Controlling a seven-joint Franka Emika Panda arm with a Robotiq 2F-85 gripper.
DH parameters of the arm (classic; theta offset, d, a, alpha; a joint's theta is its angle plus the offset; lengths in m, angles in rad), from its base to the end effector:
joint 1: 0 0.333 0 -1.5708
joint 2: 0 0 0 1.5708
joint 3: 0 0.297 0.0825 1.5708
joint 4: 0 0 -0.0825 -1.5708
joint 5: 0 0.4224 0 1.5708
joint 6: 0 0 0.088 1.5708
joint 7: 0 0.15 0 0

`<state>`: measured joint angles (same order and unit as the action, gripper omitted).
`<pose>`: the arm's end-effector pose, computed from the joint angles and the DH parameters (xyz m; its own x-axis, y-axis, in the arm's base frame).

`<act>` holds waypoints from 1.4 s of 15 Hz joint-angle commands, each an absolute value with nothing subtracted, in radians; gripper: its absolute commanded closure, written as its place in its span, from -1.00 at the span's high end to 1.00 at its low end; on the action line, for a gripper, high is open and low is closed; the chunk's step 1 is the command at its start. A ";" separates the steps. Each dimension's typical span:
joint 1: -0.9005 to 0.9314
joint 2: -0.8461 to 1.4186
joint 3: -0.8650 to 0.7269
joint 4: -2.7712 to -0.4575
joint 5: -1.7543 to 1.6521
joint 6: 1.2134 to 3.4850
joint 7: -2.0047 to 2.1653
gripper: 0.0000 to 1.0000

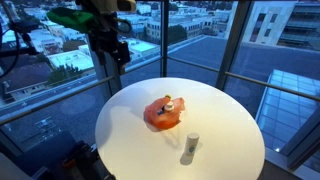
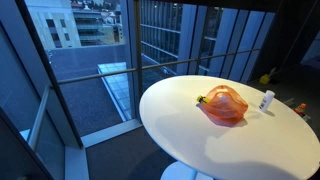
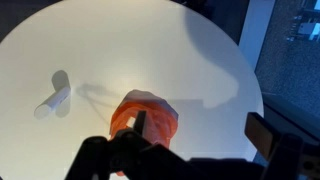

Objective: Remove the orange and white bottle from the plastic bag and place it on the table

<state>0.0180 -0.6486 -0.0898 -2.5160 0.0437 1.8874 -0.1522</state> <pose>0.4050 -0.0218 0.4262 0.9960 0.0833 0.0313 0.0858 -0.9920 -0.0921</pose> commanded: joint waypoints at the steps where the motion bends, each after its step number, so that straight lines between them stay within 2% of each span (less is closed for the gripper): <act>1: 0.011 -0.648 -0.084 -2.513 0.047 1.885 -0.155 1.00; 16: 0.011 -0.649 -0.084 -2.513 0.047 1.885 -0.155 1.00; 21: -0.006 -0.586 -0.080 -2.470 0.041 1.930 -0.120 1.00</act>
<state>0.0092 -0.6354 -0.0887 -2.5112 0.0437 1.9054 -0.1427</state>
